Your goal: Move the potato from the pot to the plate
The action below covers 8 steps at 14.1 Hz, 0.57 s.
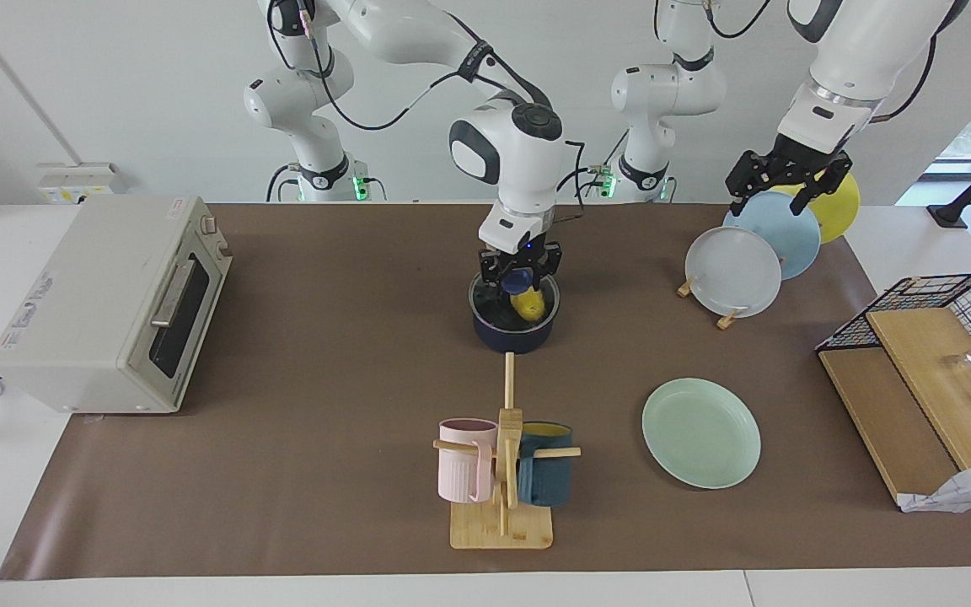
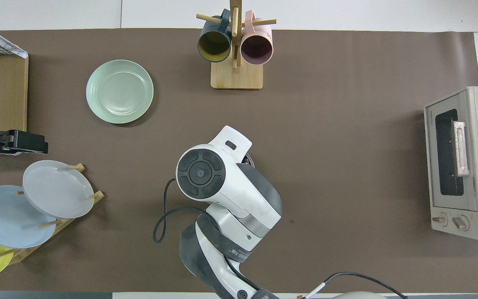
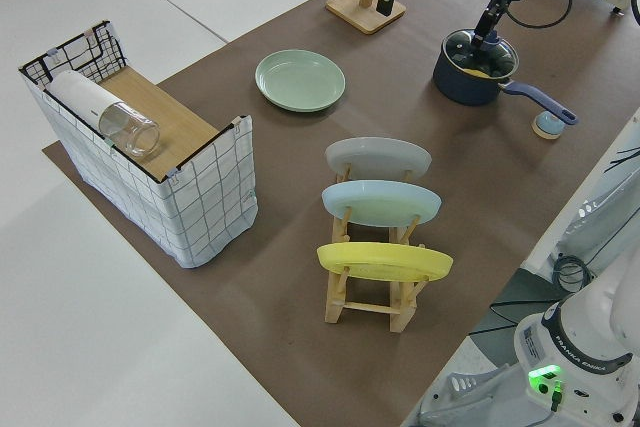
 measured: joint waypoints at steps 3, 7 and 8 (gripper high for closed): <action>-0.0001 0.0000 -0.0001 -0.0001 0.0000 0.0000 -0.0006 -1.00 | 0.0000 0.0018 0.0000 -0.0001 0.0000 0.0000 -0.0005 -0.09; -0.0015 0.0000 -0.0021 0.0000 0.0000 -0.0051 -0.0009 -1.00 | -0.0092 0.0523 0.0000 -0.0478 -0.0001 -0.0043 -0.0069 -0.10; -0.0024 0.0000 -0.0028 0.0000 0.0000 -0.0139 -0.0010 -1.00 | -0.0179 0.0753 -0.0001 -0.0703 -0.0048 -0.0047 -0.0095 -0.10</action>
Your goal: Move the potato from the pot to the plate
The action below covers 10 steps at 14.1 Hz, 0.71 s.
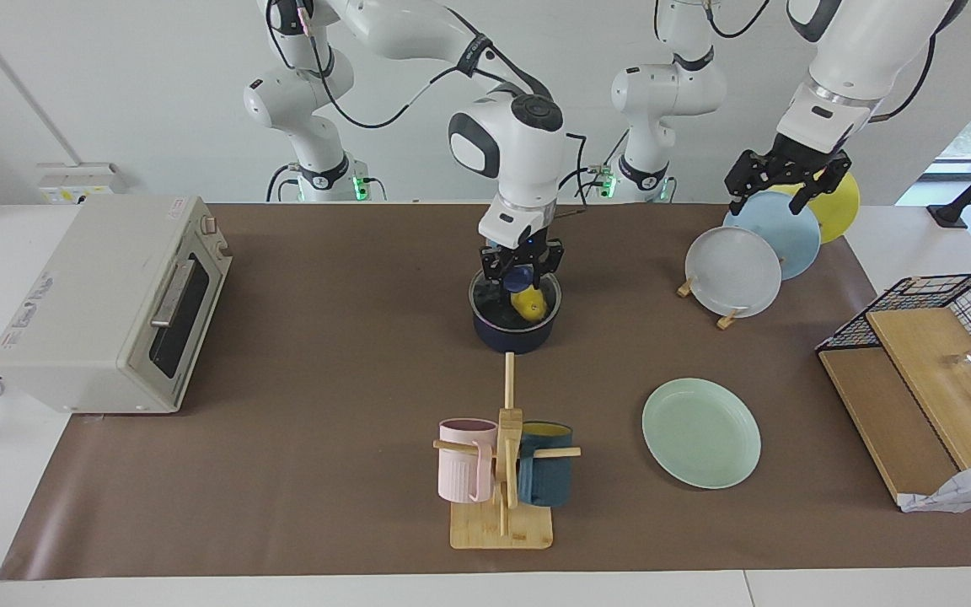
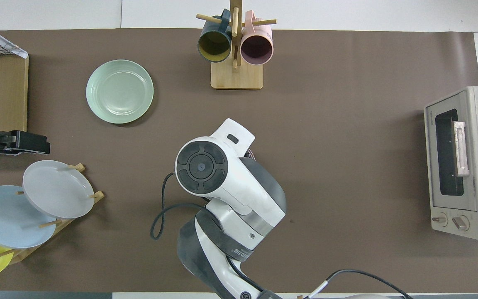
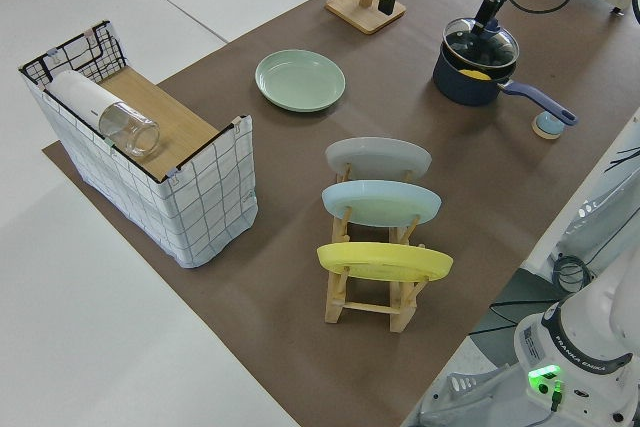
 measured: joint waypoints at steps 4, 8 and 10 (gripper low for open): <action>-0.0007 0.0000 -0.0029 0.0013 -0.0340 -0.0354 -0.0003 -1.00 | -0.0604 0.0468 -0.0001 -0.0668 -0.1086 -0.0022 -0.0156 -0.10; -0.0032 -0.0015 -0.0075 0.0025 -0.0996 -0.1299 -0.0010 -1.00 | -0.1540 0.0539 0.0000 -0.1090 -0.2663 -0.0044 -0.0296 -0.10; -0.0040 -0.0148 -0.0102 0.0121 -0.1638 -0.2043 0.0013 -1.00 | -0.2076 0.0538 0.0000 -0.1232 -0.3534 -0.0054 -0.0319 -0.10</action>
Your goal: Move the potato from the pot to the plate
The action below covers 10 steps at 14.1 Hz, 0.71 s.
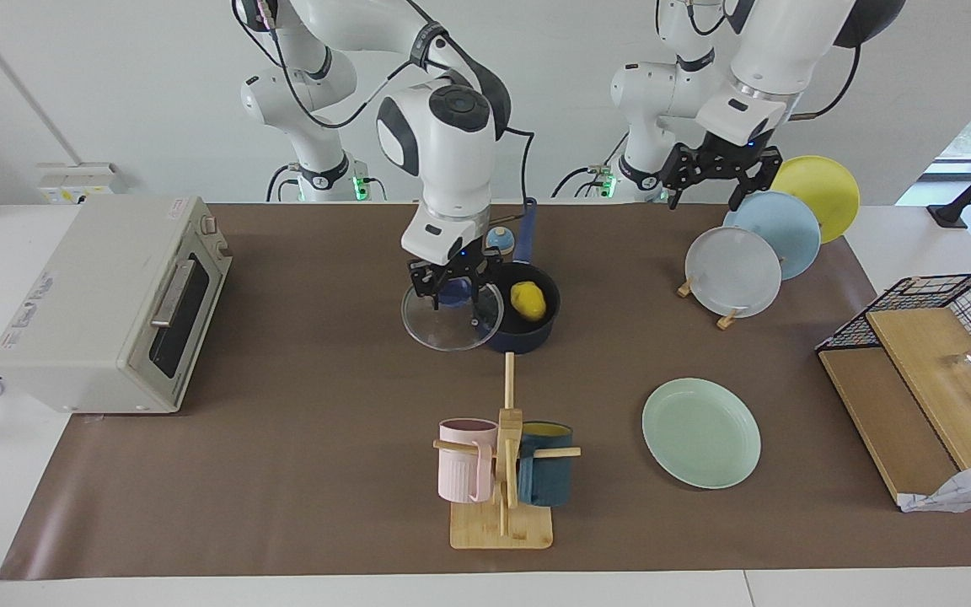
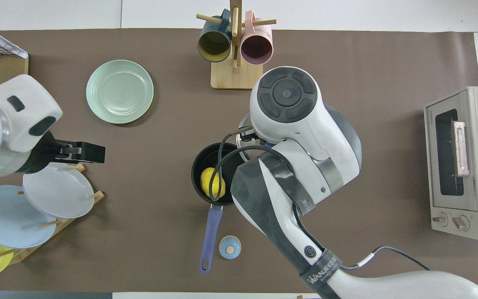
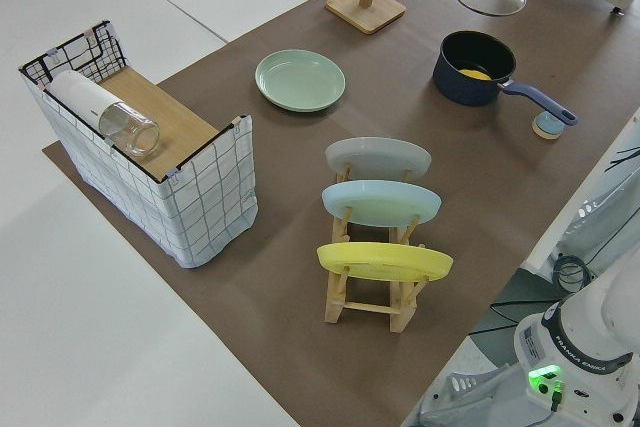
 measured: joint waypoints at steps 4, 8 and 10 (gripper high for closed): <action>-0.0006 -0.0667 -0.0034 0.1361 -0.1917 -0.1503 0.0506 -1.00 | -0.1004 -0.0033 0.0000 -0.0248 -0.1333 -0.0011 0.0000 -0.10; 0.0000 -0.0796 -0.0026 0.2730 -0.3582 -0.2550 0.1999 -1.00 | -0.1980 -0.0418 0.0001 -0.0213 -0.2692 -0.0014 -0.0027 -0.11; 0.0000 -0.0793 -0.0027 0.3228 -0.3893 -0.2708 0.2702 -1.00 | -0.2533 -0.0948 0.0018 0.0241 -0.3377 -0.0016 -0.0120 -0.11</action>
